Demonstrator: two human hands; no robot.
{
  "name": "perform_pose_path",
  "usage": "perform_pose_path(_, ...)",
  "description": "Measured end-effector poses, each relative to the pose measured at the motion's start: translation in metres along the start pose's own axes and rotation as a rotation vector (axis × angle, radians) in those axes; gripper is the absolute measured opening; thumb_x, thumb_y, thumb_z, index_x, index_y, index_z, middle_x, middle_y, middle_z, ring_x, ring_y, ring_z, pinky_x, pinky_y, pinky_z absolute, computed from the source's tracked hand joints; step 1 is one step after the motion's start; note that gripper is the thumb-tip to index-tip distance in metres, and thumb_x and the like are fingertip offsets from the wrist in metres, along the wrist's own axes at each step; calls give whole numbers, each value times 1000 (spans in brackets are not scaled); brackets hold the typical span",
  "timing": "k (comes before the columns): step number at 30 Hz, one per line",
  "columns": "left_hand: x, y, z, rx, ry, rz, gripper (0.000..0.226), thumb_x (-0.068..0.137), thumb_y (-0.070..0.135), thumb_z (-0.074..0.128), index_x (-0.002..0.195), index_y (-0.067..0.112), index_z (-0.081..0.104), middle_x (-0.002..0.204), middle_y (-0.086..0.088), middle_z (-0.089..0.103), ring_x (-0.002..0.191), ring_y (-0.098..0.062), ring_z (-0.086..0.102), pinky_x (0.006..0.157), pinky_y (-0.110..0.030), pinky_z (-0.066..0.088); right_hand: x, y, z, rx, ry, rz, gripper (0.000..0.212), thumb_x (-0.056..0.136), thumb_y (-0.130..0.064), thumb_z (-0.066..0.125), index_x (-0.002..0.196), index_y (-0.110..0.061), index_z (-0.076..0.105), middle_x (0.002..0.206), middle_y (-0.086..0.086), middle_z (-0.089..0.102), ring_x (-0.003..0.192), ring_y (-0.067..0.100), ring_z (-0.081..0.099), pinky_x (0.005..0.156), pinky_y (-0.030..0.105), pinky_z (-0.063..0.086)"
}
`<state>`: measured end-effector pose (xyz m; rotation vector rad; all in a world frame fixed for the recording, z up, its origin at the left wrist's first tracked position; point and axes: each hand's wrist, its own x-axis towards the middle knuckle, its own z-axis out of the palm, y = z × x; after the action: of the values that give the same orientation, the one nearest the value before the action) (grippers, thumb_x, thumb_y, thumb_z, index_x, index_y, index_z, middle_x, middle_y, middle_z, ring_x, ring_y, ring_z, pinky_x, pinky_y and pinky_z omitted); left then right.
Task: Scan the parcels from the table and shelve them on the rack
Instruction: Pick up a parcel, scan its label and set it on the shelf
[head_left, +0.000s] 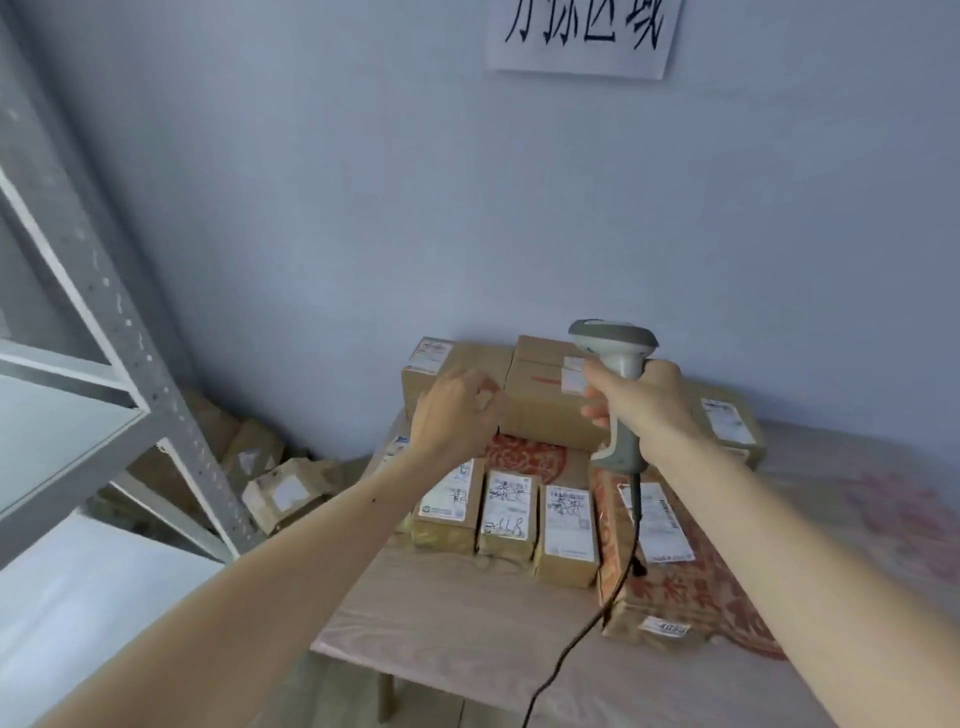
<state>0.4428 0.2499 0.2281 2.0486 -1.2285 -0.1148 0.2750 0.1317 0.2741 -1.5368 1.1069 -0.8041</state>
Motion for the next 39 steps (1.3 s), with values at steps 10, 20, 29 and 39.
perform_pose_path(10,24,73,159,-44,-189,20,22,98,34,59,102,15,70,106,3,64,96,-16,62,84,-43,55,65,94,-132,-3,83,189,16,89,-24,75,93,-10,68,82,12,75,53,17,69,56,29,54)
perform_pose_path(20,60,109,231,-29,-350,117,24,98,39,57,104,18,69,112,2,63,102,-19,63,84,-43,56,100,128,-207,4,264,292,10,91,-17,72,82,-11,68,79,13,71,46,15,66,56,31,53)
perform_pose_path(29,107,122,270,-51,-407,157,21,97,35,57,104,21,70,116,3,64,99,-15,64,81,-40,58,147,127,-229,-41,378,283,20,90,-24,73,75,-14,65,70,6,68,45,11,64,55,30,56)
perform_pose_path(39,160,155,355,-26,-386,-4,26,98,35,56,110,17,69,115,3,63,101,-18,62,79,-43,59,258,182,-259,-151,286,307,26,91,-28,70,69,-17,64,65,3,69,57,21,70,65,37,60)
